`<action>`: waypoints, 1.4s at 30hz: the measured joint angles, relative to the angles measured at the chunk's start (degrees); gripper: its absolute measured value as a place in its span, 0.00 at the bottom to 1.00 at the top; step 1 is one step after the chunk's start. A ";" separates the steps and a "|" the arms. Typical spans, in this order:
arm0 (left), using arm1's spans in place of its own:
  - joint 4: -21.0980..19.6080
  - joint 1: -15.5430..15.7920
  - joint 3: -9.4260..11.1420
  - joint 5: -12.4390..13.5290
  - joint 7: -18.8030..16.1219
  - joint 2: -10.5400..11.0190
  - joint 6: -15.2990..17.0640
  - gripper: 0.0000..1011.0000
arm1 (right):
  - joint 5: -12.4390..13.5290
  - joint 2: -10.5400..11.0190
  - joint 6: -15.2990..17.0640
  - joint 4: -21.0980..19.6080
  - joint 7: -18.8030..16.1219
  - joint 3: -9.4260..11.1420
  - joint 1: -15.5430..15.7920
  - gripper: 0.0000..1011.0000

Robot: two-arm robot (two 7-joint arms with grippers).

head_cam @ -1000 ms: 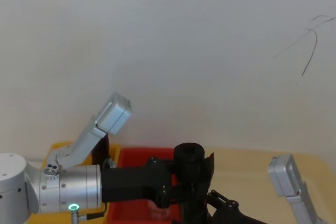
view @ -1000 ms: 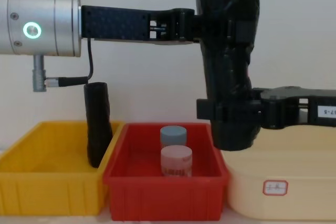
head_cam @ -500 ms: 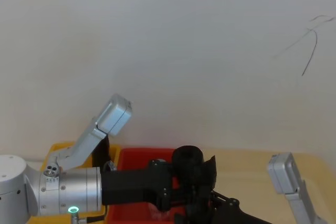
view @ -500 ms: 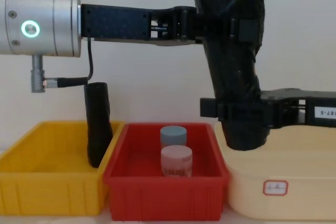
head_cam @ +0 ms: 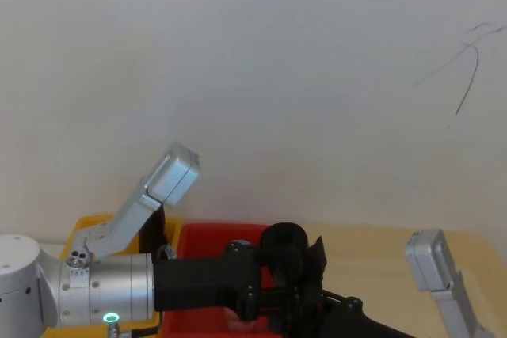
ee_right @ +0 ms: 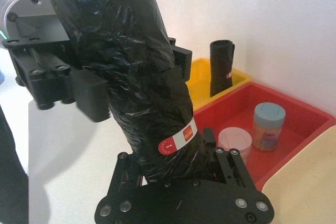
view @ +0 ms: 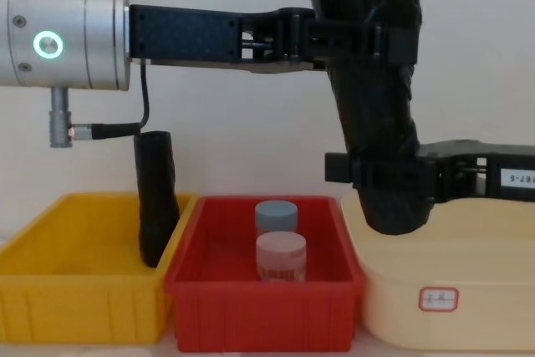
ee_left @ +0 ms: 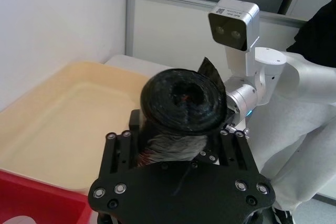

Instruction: Pick up the garbage bag with the one hand and transfer it to the other hand.

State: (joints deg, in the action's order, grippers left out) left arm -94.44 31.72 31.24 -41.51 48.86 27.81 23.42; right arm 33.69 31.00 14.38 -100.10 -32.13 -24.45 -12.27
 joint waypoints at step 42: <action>-0.78 -5.73 -7.66 -1.97 -13.79 1.80 -3.40 0.99 | 3.70 -1.44 -1.31 0.75 8.33 3.47 -0.27 0.56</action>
State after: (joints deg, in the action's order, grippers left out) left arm -95.22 25.99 23.58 -43.48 35.08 29.61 20.02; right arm 37.39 29.56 13.07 -99.35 -23.80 -20.97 -12.54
